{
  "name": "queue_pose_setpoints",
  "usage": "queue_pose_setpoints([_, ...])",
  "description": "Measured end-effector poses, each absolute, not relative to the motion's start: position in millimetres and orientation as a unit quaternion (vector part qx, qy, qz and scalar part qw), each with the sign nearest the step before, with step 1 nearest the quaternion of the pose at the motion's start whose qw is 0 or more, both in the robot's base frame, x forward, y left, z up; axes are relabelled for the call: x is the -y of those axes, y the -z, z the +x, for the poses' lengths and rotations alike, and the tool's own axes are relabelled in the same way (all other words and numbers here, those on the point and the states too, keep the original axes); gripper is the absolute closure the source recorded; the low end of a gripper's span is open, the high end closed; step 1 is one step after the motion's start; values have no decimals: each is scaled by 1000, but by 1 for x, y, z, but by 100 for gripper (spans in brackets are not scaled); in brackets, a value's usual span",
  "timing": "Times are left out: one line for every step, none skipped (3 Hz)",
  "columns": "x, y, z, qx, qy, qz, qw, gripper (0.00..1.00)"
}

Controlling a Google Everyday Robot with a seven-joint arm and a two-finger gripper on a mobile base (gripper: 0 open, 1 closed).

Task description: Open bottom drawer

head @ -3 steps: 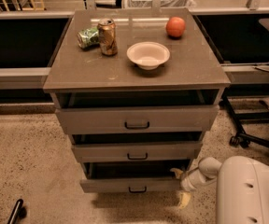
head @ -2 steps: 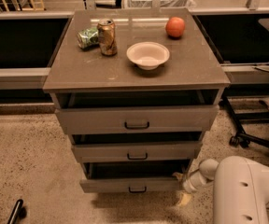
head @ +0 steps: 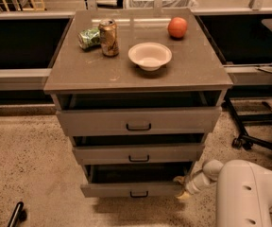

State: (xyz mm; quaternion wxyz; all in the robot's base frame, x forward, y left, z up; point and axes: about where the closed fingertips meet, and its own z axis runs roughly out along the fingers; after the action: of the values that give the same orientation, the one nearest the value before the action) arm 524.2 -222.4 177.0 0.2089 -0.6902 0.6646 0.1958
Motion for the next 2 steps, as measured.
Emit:
queue_pose_setpoints([222, -183, 527, -665, -196, -690, 209, 59])
queue_pose_setpoints([222, -184, 528, -665, -196, -690, 209, 51])
